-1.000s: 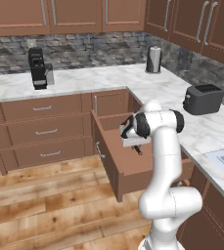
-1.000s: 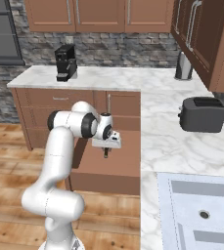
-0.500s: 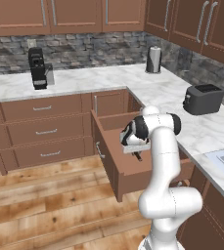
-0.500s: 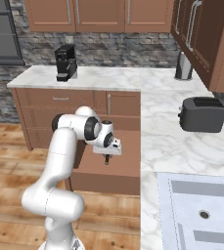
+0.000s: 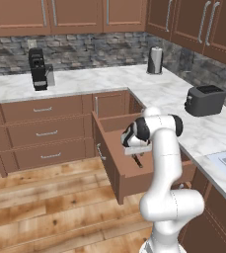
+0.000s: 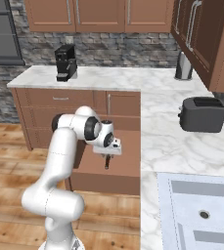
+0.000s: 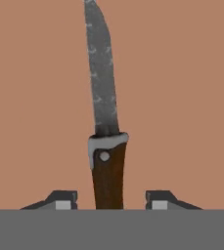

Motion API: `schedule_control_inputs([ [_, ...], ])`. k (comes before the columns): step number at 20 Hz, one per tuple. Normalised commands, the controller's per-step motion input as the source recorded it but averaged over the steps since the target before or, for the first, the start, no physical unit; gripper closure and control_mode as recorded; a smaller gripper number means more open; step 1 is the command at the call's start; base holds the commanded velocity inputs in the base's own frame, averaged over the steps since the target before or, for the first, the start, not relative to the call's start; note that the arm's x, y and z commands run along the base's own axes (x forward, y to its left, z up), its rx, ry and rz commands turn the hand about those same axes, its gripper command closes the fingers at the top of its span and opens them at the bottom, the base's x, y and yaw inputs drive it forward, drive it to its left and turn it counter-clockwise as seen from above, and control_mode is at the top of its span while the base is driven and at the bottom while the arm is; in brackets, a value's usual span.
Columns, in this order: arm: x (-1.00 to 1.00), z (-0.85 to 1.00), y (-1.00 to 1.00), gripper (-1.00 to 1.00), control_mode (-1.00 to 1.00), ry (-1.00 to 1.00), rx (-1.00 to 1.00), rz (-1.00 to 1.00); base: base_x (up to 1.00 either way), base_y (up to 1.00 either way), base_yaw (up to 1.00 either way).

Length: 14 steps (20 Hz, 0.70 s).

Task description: Pick up the metallic utensils from the counter and place them in the open drawer. Make sure not to pick up any wooden utensils.

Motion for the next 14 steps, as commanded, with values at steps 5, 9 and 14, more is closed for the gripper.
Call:
schedule_control_inputs([
  [5, -0.08, 0.62, 0.00, -1.00, -1.00, -0.05, 0.00, 0.00, 0.00, 0.00, 0.00],
  [9, -0.01, 1.00, 0.00, -1.00, -1.00, -0.07, 0.06, 0.00, 0.00, 0.00, 0.00],
  [14, -0.22, 1.00, 0.00, -1.00, -1.00, -0.05, 0.06, 0.00, 0.00, 0.00, 0.00],
])
